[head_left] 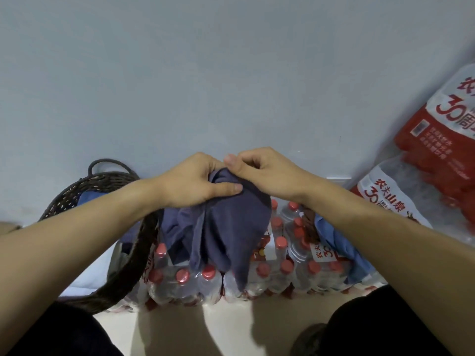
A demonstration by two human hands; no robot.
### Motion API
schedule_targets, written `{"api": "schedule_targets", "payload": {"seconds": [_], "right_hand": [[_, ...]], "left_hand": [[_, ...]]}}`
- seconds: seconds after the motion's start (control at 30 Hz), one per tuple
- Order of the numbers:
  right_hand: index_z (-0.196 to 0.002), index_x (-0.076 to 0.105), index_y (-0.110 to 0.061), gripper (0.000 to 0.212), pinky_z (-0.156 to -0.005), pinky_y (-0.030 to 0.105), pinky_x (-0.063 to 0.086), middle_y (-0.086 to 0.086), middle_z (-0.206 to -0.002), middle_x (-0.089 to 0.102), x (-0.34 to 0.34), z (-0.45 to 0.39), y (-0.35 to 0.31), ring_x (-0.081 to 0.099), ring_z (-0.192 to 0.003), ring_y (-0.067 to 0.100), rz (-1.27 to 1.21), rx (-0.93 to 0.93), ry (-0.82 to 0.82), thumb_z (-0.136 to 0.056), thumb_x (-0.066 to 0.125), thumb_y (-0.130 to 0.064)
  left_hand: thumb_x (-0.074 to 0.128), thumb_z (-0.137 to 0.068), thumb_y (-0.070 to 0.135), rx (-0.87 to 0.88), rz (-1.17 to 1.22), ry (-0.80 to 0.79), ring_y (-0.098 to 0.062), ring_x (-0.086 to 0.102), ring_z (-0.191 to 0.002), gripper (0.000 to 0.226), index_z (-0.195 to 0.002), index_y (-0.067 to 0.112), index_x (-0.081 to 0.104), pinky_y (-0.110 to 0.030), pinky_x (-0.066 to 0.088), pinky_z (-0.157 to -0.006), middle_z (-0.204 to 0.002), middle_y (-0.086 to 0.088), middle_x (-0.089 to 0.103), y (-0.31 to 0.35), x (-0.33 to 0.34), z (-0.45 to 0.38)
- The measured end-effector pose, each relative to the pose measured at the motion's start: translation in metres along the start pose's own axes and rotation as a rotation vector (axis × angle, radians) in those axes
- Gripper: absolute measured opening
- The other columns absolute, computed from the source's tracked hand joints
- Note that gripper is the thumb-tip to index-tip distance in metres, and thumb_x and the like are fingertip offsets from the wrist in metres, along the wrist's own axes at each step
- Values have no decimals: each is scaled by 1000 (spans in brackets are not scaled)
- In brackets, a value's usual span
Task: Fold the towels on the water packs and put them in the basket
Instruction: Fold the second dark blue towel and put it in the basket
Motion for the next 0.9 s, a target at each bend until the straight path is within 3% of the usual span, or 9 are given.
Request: {"api": "schedule_targets", "payload": {"seconds": [0.07, 0.17, 0.3, 0.43, 0.57, 0.67, 0.8, 0.9], "right_hand": [[-76, 62, -3, 58, -66, 32, 42, 10, -70, 55, 4, 4, 11, 53, -68, 13, -22, 70, -81, -81, 63, -61], [-96, 73, -7, 29, -89, 41, 55, 13, -98, 73, 9, 11, 30, 70, -95, 25, -132, 164, -204, -80, 80, -31], [-99, 69, -3, 20, -80, 35, 57, 11, -94, 72, 6, 14, 45, 69, -87, 23, -442, 225, -225, -81, 71, 4], [-107, 67, -5, 28, -73, 29, 58, 8, -96, 74, -1, 14, 54, 71, -88, 20, -671, 254, -141, -79, 68, -2], [-90, 68, -4, 9, -68, 21, 55, 4, -82, 75, -20, 11, 51, 71, -77, 12, -723, 185, 36, -90, 60, 2], [-98, 66, 2, 10, -72, 21, 55, 6, -87, 74, -20, 10, 34, 70, -80, 13, -648, 98, 25, -90, 60, 4], [-112, 65, 5, 24, -81, 25, 56, 13, -100, 72, -12, 6, 23, 70, -91, 18, -525, 57, 4, -88, 65, 3], [-115, 65, 3, 28, -81, 25, 56, 14, -103, 74, -13, 6, 29, 71, -97, 20, -546, 100, 10, -88, 68, -3]], "left_hand": [[64, -89, 31, 13, 123, -13, -1, 58, -67, 18, -83, 15, 68, -16, 47, -63, -71, 12, 65, 2, 0, 3], [54, -96, 27, -75, 392, 20, -10, 62, -74, 20, -92, 9, 64, -20, 50, -68, -80, 1, 68, -6, -8, 4], [49, -101, 21, -114, 535, 121, -11, 62, -68, 21, -89, 8, 60, -20, 51, -64, -76, -2, 66, -12, -21, 4], [61, -92, 23, -136, 534, 219, -9, 59, -62, 14, -84, 11, 60, -17, 48, -58, -70, 2, 64, -20, -37, 6], [81, -71, 45, -294, 553, -38, -27, 63, -82, 42, -92, 10, 70, -35, 49, -76, -90, -14, 68, -31, -10, 14], [80, -67, 55, -279, 497, -169, -37, 65, -100, 62, -102, 5, 70, -46, 49, -92, -108, -19, 70, -26, 12, 16], [82, -70, 46, -193, 513, 11, -22, 70, -89, 47, -98, 10, 70, -32, 57, -78, -95, -12, 72, -18, 3, 2], [77, -77, 34, -169, 585, 78, -26, 70, -100, 51, -114, 2, 64, -35, 58, -86, -109, -16, 71, -17, -2, -1]]}}
Point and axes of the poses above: each hand's wrist, its own z-axis away from the middle knuckle, its own x-axis out of the palm, y = z × x, the point moved 9 cm from there along -z, towards the middle knuckle
